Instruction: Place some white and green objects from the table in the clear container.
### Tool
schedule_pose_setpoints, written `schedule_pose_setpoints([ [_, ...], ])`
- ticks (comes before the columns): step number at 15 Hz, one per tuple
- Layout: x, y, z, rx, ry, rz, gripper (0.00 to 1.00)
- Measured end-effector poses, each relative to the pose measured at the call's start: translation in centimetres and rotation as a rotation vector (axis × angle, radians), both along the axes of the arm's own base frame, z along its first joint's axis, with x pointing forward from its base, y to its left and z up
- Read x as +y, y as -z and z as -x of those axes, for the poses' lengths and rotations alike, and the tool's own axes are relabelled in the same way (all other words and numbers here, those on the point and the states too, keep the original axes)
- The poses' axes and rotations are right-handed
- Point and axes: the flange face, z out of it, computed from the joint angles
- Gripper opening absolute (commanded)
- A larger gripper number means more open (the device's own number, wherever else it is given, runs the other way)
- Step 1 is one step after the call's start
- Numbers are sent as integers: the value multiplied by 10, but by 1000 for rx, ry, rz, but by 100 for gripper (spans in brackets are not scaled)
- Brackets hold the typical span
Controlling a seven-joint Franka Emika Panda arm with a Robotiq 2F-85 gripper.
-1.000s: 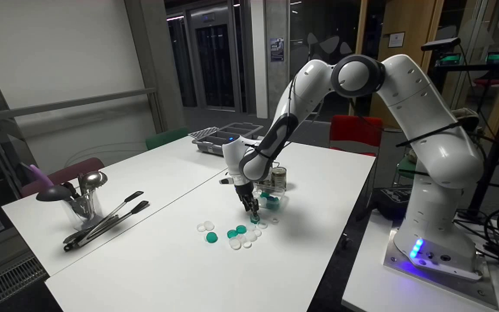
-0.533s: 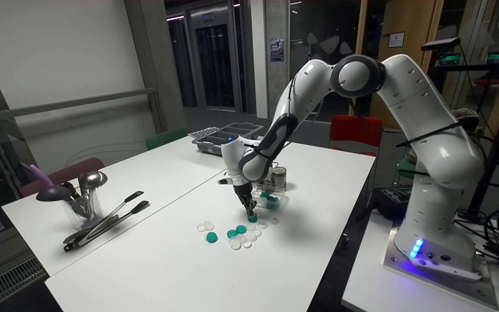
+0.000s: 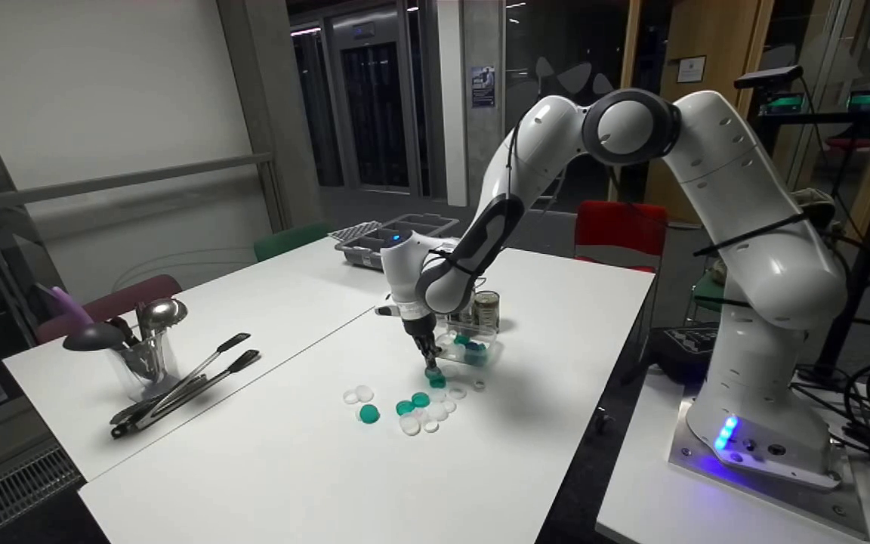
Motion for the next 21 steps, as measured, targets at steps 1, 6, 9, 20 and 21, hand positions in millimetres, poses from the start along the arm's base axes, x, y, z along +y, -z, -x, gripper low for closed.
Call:
schedule_pose_setpoints([
  [1,3,-7,2,-18,12,12,1],
  [6,7,-45,23,-82,114,68,1],
  [9,-11,-58,41,-97,220,82,1],
  [20,-102,-67,90,-74,737,66,1],
  [21,-110,-69,91,-74,790,58,1],
])
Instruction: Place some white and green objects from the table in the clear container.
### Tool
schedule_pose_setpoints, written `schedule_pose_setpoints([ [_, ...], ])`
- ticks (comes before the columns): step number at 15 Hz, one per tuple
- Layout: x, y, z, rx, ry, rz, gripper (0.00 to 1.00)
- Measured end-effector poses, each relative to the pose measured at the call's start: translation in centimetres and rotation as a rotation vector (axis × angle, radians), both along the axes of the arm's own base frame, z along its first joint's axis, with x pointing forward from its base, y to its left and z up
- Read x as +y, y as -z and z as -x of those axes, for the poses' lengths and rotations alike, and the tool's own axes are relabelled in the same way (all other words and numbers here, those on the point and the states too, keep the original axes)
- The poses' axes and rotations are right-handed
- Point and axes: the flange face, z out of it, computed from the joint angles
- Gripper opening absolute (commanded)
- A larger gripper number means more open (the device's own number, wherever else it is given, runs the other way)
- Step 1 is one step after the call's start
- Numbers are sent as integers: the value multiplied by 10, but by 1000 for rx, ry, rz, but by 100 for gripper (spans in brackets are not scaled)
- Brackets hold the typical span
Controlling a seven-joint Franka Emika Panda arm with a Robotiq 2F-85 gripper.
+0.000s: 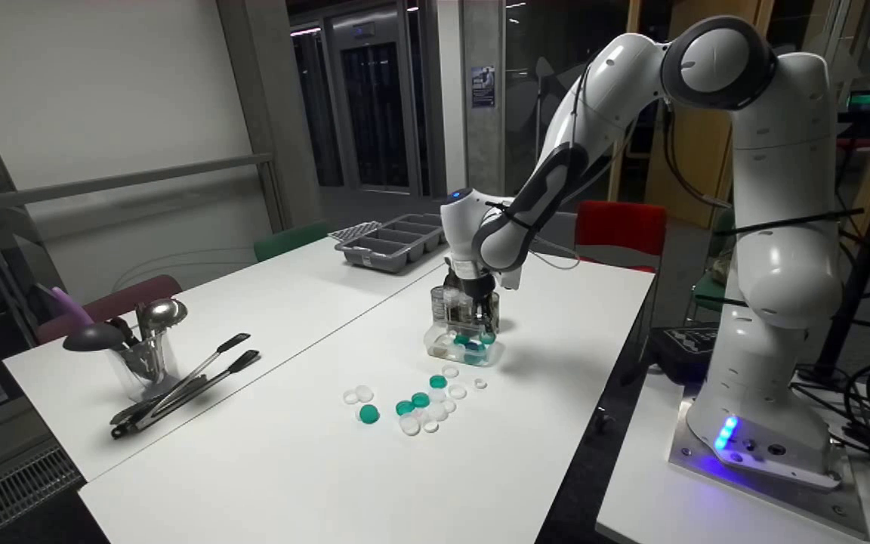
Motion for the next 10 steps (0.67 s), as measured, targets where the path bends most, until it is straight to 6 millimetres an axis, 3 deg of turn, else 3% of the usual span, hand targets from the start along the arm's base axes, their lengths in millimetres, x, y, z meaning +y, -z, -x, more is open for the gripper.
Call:
schedule_pose_setpoints([
  [5,-30,-6,-3,-53,233,-28,1],
  [9,-35,-7,-8,-101,328,-33,1],
  [10,-35,-7,-9,-106,345,-32,28],
])
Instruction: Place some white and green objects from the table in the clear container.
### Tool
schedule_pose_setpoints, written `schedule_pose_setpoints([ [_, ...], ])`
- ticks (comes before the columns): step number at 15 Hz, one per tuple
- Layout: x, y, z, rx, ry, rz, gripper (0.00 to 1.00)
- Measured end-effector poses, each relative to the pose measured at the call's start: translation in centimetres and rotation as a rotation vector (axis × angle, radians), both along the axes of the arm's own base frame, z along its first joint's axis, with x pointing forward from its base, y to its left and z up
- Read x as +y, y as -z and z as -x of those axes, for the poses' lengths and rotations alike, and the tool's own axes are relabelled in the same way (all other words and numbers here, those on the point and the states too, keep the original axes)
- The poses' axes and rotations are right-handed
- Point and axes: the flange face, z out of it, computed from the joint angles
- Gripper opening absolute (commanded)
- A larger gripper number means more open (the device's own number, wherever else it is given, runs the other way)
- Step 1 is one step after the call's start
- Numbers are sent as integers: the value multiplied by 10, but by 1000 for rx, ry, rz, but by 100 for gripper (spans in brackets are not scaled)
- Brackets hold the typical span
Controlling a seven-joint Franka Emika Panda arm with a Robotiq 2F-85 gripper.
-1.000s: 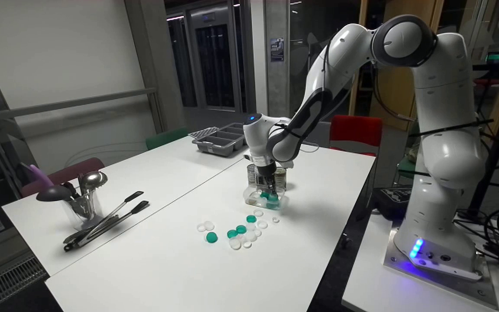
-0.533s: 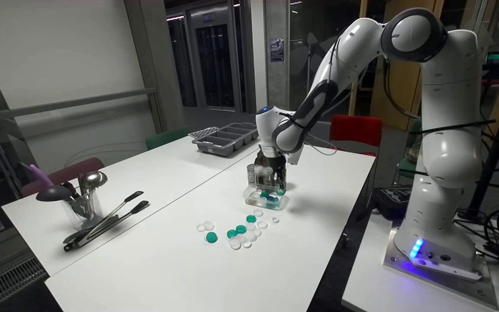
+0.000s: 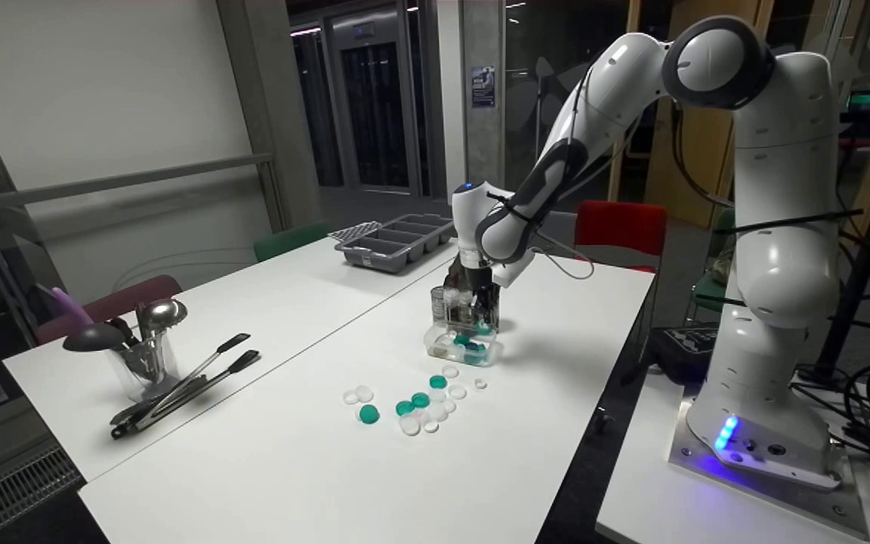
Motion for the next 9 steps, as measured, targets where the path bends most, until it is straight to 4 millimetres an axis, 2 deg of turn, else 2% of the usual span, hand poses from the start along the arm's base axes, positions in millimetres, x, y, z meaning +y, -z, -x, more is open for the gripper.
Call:
schedule_pose_setpoints([
  [2,0,-1,-2,-7,27,1,36],
  [9,3,0,-3,-14,65,6,88],
])
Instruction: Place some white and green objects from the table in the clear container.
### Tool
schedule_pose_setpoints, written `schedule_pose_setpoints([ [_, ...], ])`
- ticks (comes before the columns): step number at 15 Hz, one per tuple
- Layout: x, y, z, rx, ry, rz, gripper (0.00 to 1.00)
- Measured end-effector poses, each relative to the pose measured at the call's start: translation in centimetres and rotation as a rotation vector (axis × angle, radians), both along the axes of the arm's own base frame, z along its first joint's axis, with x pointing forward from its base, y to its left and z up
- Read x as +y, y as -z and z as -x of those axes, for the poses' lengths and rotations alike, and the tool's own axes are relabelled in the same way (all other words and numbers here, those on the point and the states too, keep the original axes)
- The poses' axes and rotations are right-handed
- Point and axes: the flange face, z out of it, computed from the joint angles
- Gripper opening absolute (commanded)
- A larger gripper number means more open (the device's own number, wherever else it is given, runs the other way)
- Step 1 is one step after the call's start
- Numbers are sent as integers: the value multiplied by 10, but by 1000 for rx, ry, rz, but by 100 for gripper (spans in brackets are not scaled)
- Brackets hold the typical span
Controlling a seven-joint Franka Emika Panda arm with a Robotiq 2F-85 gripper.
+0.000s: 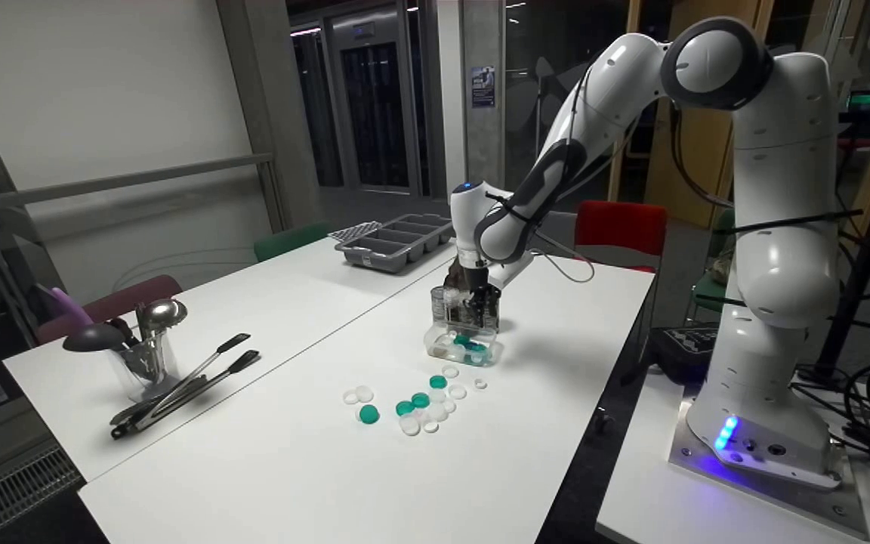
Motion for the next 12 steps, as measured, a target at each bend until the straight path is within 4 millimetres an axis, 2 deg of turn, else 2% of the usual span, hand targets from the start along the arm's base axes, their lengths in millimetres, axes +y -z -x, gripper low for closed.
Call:
schedule_pose_setpoints([
  [2,12,2,-1,5,-67,16,100],
  [7,69,12,-15,52,-326,66,100],
  [12,111,13,-51,122,-568,133,100],
])
